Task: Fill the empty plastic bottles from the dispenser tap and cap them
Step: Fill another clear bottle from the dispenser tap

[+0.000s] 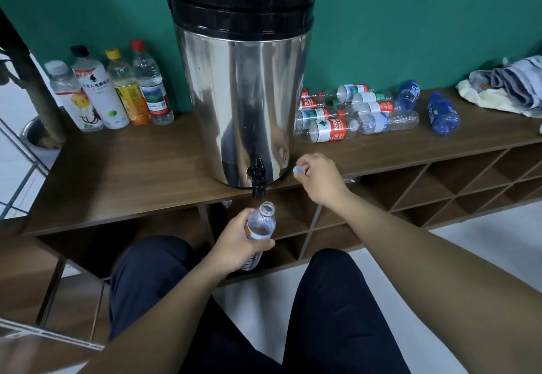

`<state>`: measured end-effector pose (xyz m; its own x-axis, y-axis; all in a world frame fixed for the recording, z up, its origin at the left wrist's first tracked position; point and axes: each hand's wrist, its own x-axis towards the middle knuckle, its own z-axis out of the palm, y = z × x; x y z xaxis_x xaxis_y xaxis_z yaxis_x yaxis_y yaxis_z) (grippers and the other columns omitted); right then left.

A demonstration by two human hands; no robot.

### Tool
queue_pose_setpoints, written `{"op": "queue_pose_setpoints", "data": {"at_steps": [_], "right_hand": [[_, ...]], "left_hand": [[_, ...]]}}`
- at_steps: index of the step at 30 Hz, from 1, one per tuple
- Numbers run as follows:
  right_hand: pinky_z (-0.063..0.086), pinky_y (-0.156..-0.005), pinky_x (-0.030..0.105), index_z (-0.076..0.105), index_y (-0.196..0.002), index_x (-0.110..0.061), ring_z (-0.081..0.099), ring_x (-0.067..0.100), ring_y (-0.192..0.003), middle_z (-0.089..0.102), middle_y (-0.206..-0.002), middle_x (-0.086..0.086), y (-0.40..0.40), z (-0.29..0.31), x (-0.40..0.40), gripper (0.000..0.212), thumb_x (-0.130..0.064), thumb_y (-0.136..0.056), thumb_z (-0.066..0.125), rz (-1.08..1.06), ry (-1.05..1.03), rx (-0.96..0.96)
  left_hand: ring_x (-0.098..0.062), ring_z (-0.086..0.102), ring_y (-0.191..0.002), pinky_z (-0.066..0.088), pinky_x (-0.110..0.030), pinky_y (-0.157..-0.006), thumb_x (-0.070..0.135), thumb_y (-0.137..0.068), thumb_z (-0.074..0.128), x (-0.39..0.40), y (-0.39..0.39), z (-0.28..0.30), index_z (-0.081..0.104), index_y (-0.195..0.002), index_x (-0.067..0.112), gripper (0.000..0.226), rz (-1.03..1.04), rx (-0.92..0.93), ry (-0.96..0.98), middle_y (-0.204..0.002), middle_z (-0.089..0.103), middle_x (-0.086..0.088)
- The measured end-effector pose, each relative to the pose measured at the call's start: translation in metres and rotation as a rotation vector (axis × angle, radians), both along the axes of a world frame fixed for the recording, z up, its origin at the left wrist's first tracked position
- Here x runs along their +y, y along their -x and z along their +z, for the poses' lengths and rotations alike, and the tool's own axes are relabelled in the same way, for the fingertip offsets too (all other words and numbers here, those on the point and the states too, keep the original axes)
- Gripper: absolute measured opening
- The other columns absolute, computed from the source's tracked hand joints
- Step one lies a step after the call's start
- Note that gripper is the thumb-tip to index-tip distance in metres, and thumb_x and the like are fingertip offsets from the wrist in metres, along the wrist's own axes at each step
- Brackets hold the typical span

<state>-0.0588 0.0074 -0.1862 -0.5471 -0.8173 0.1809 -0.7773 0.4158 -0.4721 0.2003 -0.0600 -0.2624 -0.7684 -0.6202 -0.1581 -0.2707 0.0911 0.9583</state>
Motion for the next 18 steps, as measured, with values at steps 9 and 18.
{"op": "queue_pose_setpoints", "data": {"at_steps": [9, 18], "right_hand": [[0.046, -0.084, 0.021, 0.077, -0.128, -0.013, 0.056, 0.000, -0.082, 0.063, -0.118, -0.004, -0.013, -0.006, 0.014, 0.024, -0.023, -0.106, 0.073, -0.017, 0.225, -0.003], [0.051, -0.069, 0.033, 0.075, -0.104, -0.019, 0.064, 0.014, -0.070, 0.066, -0.074, -0.003, -0.112, 0.073, 0.034, 0.031, -0.034, -0.117, 0.050, 0.166, 0.531, -0.340]], "left_hand": [[-0.016, 0.078, -0.115, 0.058, -0.050, -0.113, 0.033, -0.073, 0.099, -0.001, 0.001, -0.005, 0.067, -0.129, 0.033, 0.065, 0.030, 0.029, -0.004, -0.122, 0.081, 0.004], [-0.015, 0.078, -0.108, 0.058, -0.034, -0.103, 0.013, -0.086, 0.097, 0.007, 0.002, 0.003, 0.068, -0.127, 0.025, 0.052, 0.150, 0.077, -0.029, -0.115, 0.082, 0.004]]}}
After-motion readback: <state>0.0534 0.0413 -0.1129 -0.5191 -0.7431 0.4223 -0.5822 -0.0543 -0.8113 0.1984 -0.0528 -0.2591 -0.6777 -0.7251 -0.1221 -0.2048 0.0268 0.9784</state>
